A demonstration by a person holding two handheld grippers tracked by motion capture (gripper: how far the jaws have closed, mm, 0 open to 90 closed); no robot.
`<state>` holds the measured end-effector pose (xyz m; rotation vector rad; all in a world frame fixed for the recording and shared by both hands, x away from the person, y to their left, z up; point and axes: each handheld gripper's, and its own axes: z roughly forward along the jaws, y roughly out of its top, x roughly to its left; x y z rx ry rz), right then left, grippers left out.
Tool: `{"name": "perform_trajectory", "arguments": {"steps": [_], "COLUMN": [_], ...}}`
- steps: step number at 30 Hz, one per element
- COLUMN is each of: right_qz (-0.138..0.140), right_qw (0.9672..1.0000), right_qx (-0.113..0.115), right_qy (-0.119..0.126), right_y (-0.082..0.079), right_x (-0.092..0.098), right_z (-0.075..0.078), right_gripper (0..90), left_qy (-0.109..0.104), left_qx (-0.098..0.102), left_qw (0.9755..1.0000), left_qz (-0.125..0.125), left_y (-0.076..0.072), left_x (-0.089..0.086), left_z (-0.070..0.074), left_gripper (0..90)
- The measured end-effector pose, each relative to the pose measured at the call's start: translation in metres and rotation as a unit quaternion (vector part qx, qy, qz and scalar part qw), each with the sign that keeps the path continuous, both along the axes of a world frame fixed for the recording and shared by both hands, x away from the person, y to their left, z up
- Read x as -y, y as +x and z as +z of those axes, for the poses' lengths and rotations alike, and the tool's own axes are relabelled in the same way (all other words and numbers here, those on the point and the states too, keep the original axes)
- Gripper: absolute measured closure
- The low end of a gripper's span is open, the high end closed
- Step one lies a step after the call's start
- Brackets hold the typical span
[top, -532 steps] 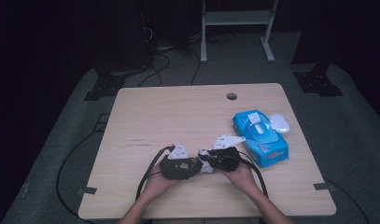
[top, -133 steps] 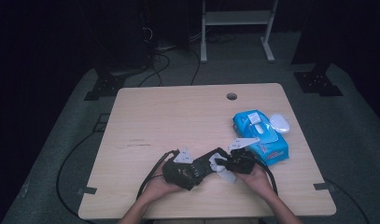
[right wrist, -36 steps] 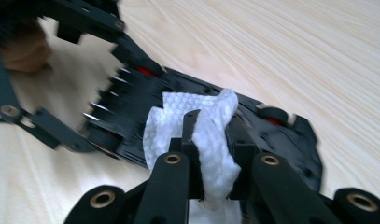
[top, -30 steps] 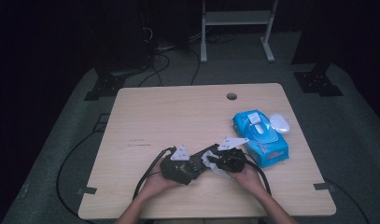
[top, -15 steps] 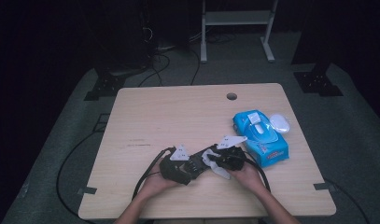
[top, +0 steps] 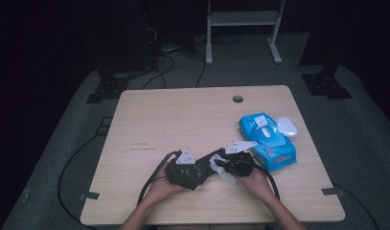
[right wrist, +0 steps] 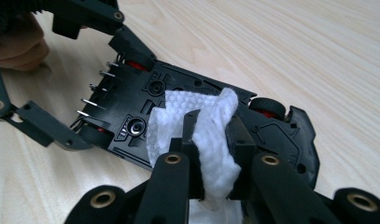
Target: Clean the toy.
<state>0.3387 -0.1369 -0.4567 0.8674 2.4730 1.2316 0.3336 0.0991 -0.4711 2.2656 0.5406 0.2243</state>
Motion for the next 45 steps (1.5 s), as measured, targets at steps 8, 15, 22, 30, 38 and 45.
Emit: {"name": "perform_trajectory", "arguments": {"steps": [8, 15, 22, 30, 38, 45], "right_qz": [0.022, 0.019, -0.037, -0.065, -0.056, -0.035], "right_qw": [0.9997, 0.9998, 0.9992, 0.9978, 0.9984, 0.9994], "right_qx": [-0.006, 0.007, 0.016, 0.012, 0.003, -0.007], "right_qy": [0.006, -0.004, -0.006, -0.005, -0.002, -0.002], "right_y": [-0.008, -0.007, 0.007, 0.015, 0.012, 0.004], "right_x": [-0.011, -0.012, 0.011, 0.019, 0.019, 0.013], "right_z": [0.0, 0.001, 0.0, -0.004, -0.004, -0.003], "right_gripper": [80.7, 80.7, 80.7, 80.5, 80.7, 80.7], "left_qy": [0.004, 0.005, 0.009, 0.006, 0.005, 0.017], "left_qx": [0.005, 0.004, 0.004, 0.005, 0.005, 0.013], "left_qw": [1.0, 1.0, 0.9999, 1.0, 0.9999, 0.9995], "left_qz": [0.005, -0.003, -0.003, -0.002, 0.007, 0.025], "left_y": [0.001, 0.001, 0.001, 0.001, 0.002, 0.003], "left_x": [-0.001, -0.002, -0.001, -0.001, -0.001, -0.002], "left_z": [0.0, -0.001, -0.001, -0.001, 0.0, 0.0], "left_gripper": [19.9, 21.4, 22.5, 22.7, 20.9, 18.4]}}
